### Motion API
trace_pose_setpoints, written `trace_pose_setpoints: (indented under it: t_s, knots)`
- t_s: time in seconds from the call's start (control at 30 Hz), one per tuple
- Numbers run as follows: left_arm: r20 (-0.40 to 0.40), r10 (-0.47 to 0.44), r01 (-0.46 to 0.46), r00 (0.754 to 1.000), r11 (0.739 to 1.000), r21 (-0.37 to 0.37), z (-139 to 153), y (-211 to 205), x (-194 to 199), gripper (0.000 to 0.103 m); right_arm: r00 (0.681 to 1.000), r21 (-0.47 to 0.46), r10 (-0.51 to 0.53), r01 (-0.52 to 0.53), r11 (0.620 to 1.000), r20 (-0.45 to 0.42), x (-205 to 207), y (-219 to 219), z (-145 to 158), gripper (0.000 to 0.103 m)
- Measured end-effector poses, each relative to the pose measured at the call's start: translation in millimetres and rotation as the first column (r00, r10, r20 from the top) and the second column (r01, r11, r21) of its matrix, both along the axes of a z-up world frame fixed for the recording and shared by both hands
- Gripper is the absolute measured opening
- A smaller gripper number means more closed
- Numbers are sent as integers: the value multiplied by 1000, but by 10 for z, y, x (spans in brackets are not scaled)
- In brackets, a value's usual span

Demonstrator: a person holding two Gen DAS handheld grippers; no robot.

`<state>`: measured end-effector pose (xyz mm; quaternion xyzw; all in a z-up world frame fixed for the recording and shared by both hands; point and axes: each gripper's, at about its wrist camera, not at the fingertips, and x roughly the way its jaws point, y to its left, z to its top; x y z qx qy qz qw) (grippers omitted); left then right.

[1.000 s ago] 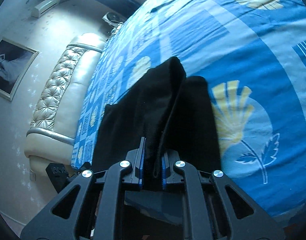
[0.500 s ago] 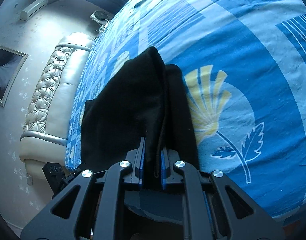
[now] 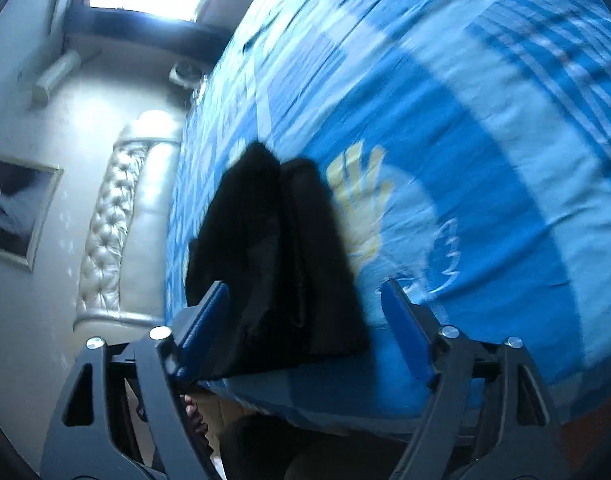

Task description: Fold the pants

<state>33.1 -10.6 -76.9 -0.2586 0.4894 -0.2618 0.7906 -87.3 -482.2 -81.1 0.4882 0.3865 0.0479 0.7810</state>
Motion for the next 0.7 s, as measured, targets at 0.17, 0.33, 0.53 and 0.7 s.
trace_pose_setpoints:
  t_s: [0.17,0.33,0.53,0.7]
  knots:
    - [-51,-2,0,999,999,-39,-113,25,-10,85,999,54,24,-23,998,-31,74,64,-222,81]
    - [-81,-36,24,996,990,-137,-143,5,-28,85,997,103,74,-75,992,17,230,255,-308,83]
    - [-206,-152,82,967,946,-315,-315,-158,-68,85,995,65,98,-100,993,33,309,352,-260,90]
    - [-203,-149,86,968,953,-292,-307,-211,-70,85,992,52,127,-128,990,27,339,378,-267,90]
